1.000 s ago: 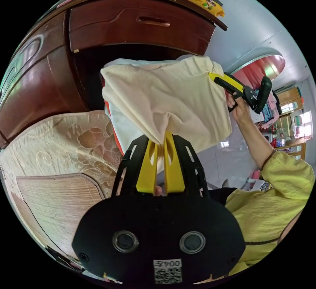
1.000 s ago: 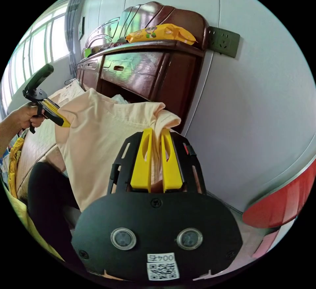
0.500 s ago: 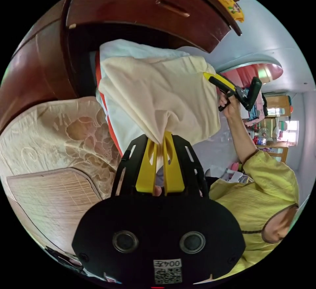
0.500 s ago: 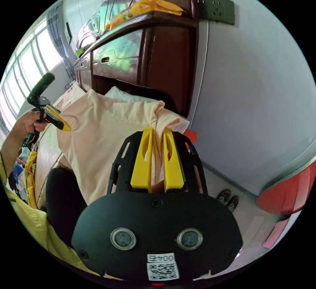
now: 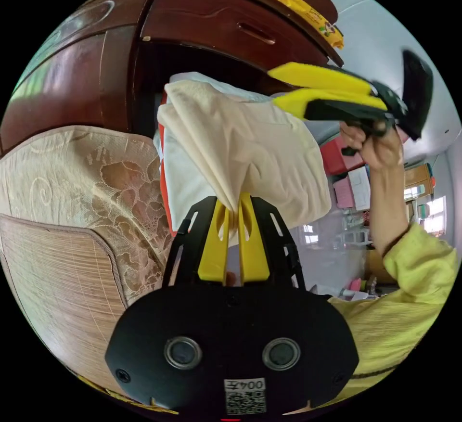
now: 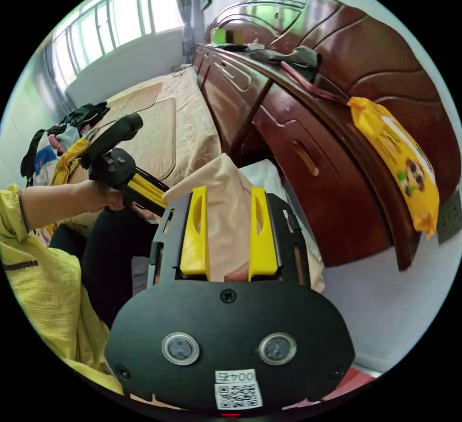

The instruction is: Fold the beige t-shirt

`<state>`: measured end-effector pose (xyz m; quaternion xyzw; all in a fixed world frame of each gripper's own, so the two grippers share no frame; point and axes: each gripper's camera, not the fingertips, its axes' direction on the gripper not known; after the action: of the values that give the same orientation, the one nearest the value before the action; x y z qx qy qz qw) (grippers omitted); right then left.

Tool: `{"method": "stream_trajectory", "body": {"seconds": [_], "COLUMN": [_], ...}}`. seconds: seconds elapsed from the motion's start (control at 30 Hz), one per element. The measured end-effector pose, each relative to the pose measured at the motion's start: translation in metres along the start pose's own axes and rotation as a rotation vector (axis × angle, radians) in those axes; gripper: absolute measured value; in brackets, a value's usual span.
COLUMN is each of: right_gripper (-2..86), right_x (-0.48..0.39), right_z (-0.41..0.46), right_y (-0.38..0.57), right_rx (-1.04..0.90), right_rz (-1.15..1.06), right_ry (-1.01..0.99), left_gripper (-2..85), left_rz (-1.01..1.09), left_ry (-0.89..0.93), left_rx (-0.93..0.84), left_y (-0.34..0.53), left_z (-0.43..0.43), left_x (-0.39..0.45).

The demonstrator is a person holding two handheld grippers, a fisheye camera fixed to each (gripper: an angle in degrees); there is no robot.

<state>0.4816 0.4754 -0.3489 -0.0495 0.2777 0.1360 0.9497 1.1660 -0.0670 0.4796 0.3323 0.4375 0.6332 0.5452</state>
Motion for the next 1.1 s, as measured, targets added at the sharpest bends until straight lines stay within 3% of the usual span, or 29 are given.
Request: {"method": "stream_trajectory", "body": {"seconds": [0.13,0.33,0.5,0.67,0.77,0.87,1.0,1.1], "right_gripper": [15.3,18.4,19.1,10.3,7.1,6.4,5.9,5.6], "right_x": [-0.007,-0.021,-0.019,-0.013,0.001,0.0,-0.027,-0.051], "right_z": [0.058,0.129,0.18,0.199,0.175,0.132,0.087,0.069], "right_y": [-0.078,-0.134,-0.152,-0.155,-0.142,-0.11,-0.077,-0.077], "right_rx": [-0.206,-0.546,-0.676,-0.66,-0.537,-0.351,-0.184,-0.16], "right_rz": [-0.259,-0.532,-0.575,-0.53,-0.435,-0.31,-0.156,-0.132], "right_ry": [-0.151,-0.174,-0.209,-0.408,-0.43,-0.332,-0.041,0.164], "left_gripper": [4.8,4.8,4.7,4.7,4.7,4.7,4.7,4.5], "left_rz": [0.121,0.316,0.373,0.451,0.384,0.278,0.174,0.078], "left_ry": [-0.168,-0.395,-0.438,-0.497,-0.411,-0.271,-0.075,0.142], "left_rx": [0.13,0.243,0.264,0.247,0.244,0.206,0.117,0.026], "left_y": [0.038,0.076,0.082,0.077,0.064,0.037,-0.009,-0.052], "left_z": [0.0,0.014,0.012,0.007,-0.013,-0.045,-0.085,-0.108], "left_x": [0.04,0.089,0.096,0.103,0.087,0.063,0.032,-0.005]}}
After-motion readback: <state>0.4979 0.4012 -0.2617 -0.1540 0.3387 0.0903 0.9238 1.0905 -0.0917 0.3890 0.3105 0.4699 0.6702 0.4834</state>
